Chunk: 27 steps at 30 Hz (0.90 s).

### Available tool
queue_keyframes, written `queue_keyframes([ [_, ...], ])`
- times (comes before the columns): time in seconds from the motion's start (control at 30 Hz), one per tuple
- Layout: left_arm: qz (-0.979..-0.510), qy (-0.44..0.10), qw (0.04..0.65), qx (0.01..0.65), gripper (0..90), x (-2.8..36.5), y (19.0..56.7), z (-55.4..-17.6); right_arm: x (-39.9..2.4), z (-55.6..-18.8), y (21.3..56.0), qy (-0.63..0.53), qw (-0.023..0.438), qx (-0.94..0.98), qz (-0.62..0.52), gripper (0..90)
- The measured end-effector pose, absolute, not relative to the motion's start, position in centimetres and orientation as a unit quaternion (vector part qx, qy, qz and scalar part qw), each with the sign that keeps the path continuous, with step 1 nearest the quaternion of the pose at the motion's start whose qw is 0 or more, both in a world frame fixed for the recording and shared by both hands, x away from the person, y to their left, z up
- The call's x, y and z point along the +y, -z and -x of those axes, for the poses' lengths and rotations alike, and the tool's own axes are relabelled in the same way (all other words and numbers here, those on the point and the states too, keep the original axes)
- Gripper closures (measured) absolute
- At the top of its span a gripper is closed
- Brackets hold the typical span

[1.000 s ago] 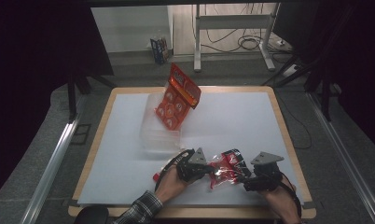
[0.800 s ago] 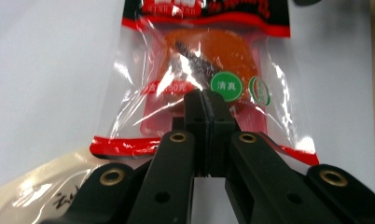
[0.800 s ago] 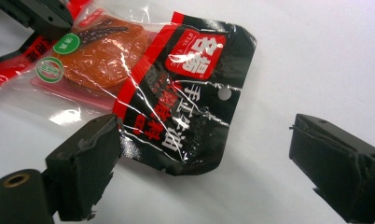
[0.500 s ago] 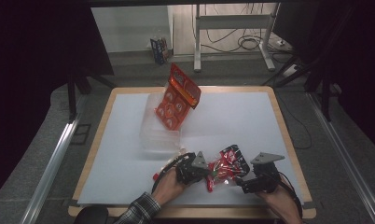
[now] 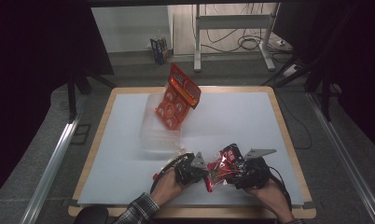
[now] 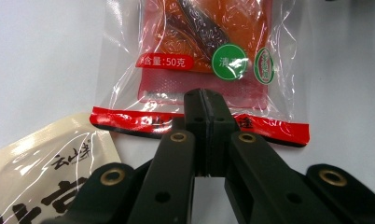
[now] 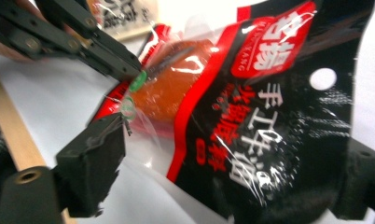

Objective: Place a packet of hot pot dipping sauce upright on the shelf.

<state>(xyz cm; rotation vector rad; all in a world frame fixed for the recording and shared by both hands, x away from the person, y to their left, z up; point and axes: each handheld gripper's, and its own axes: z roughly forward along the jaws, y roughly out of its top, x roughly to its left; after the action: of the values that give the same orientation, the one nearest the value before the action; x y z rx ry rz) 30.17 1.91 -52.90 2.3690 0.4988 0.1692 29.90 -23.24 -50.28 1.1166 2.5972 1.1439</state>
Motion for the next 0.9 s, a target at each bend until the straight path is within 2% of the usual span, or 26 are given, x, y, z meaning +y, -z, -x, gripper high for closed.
queue_keyframes([
  [0.13,-0.914,-0.065,0.351,0.192,90.0,1.9,52.9,-30.2,-22.9,-30.3,50.1,-0.399,0.014,0.842,-0.363,19.8],
  [0.2,-0.914,-0.064,0.352,0.193,90.0,1.9,52.9,-30.2,-22.4,-30.4,50.0,-0.401,0.015,0.842,-0.36,21.0],
  [0.37,-0.913,-0.064,0.353,0.193,90.0,2.0,52.9,-30.2,-21.0,-30.9,49.8,-0.408,0.006,0.842,-0.353,33.2],
  [0.4,-0.913,-0.064,0.353,0.193,90.0,2.0,52.9,-30.2,-21.0,-30.9,49.8,-0.408,0.006,0.842,-0.353,33.2],
  [0.43,-0.913,-0.063,0.353,0.195,90.0,2.0,52.9,-30.2,-20.4,-31.2,49.9,-0.403,0.006,0.845,-0.351,41.5],
  [0.47,-0.913,-0.064,0.352,0.195,90.0,2.0,52.9,-30.1,-20.2,-31.3,50.0,-0.404,-0.001,0.844,-0.351,44.6],
  [0.5,-0.913,-0.064,0.352,0.195,90.0,2.0,52.9,-30.1,-20.0,-31.3,50.0,-0.402,0.004,0.844,-0.354,51.5],
  [0.57,-0.914,-0.065,0.351,0.194,90.0,2.0,52.9,-30.1,-20.0,-31.4,49.8,-0.403,0.0,0.842,-0.359,57.8],
  [0.77,-0.911,-0.07,0.36,0.19,88.8,2.3,52.5,-29.9,-20.1,-31.4,49.5,-0.419,-0.014,0.83,-0.368,65.3],
  [0.9,-0.904,-0.07,0.375,0.192,81.1,2.6,52.0,-29.7,-20.1,-31.3,48.4,-0.428,-0.002,0.834,-0.349,69.2],
])
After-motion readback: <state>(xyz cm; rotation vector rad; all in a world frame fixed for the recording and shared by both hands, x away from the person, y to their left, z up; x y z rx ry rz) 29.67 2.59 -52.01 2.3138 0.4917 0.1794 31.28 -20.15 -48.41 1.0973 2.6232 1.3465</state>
